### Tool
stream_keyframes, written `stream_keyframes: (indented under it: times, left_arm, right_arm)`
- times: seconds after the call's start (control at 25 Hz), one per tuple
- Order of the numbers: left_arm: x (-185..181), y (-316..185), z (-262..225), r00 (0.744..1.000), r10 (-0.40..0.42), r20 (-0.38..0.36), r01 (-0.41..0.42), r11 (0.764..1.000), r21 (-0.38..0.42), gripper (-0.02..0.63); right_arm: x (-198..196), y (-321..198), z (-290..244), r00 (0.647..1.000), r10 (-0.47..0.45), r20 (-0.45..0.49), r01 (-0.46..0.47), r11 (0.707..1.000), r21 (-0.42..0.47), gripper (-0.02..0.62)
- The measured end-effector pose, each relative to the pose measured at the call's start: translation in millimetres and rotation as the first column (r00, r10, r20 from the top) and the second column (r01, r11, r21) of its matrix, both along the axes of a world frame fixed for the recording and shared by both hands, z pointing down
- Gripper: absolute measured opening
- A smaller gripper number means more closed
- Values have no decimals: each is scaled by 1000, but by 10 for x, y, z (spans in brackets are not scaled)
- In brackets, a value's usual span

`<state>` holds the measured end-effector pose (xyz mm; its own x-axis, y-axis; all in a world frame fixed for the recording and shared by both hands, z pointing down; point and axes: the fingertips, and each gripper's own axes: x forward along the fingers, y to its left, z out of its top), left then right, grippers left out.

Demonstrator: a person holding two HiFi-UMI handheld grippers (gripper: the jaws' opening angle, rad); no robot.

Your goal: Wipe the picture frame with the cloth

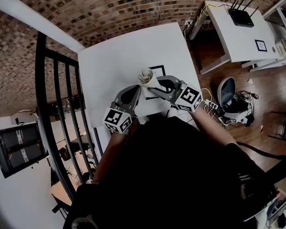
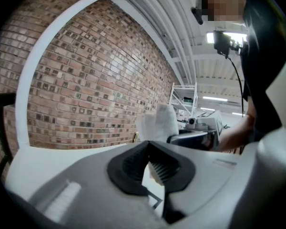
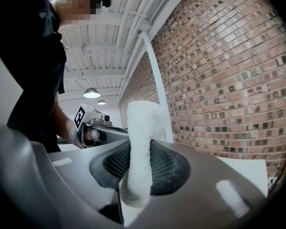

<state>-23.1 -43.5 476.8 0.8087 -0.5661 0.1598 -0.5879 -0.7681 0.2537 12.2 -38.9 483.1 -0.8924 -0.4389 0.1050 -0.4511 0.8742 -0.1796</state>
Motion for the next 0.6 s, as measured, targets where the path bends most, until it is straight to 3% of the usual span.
stream_keyframes:
  times: [0.6]
  left_arm:
    - [53,-47,45,1000,-4,9,4,1000,-8,0]
  right_arm:
    - [52,-60,19,1000,-12,3,12,1000,-2,98]
